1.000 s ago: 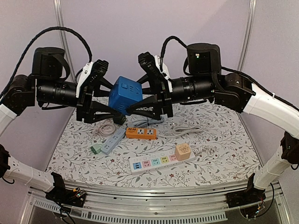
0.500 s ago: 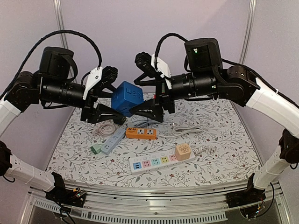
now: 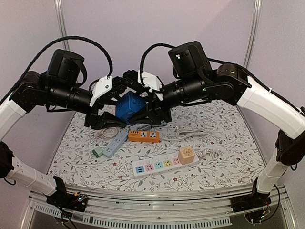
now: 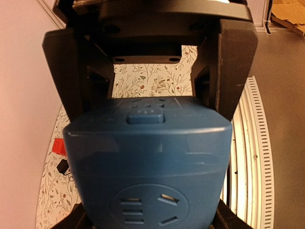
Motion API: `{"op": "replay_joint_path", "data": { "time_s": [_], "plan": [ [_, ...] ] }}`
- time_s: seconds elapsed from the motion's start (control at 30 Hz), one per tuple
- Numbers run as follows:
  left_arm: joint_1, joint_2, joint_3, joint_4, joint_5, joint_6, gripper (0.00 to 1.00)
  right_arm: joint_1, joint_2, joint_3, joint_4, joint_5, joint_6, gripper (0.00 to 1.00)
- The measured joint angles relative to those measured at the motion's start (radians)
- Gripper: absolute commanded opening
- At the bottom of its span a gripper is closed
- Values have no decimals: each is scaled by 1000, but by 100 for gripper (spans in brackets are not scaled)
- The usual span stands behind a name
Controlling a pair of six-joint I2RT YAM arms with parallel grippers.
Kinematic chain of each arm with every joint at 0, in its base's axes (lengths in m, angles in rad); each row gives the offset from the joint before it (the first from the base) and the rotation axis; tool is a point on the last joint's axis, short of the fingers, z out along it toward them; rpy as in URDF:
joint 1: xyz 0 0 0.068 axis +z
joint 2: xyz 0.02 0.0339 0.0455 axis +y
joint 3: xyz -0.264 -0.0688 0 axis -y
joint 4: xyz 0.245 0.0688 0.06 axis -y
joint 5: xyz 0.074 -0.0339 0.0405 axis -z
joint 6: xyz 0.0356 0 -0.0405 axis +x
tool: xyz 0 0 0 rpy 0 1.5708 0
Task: Insert the plug
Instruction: Adjust the plug.
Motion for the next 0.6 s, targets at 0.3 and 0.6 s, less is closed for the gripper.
{"op": "replay_joint_path", "data": {
  "time_s": [0.3,0.6],
  "plan": [
    [-2,-30,-40,39,-59,-3,97,6,0,5,-22,77,117,0],
    [204,-312,-442,271,-271,-104,100,-43,31,3,-211,539,686,0]
  ]
}}
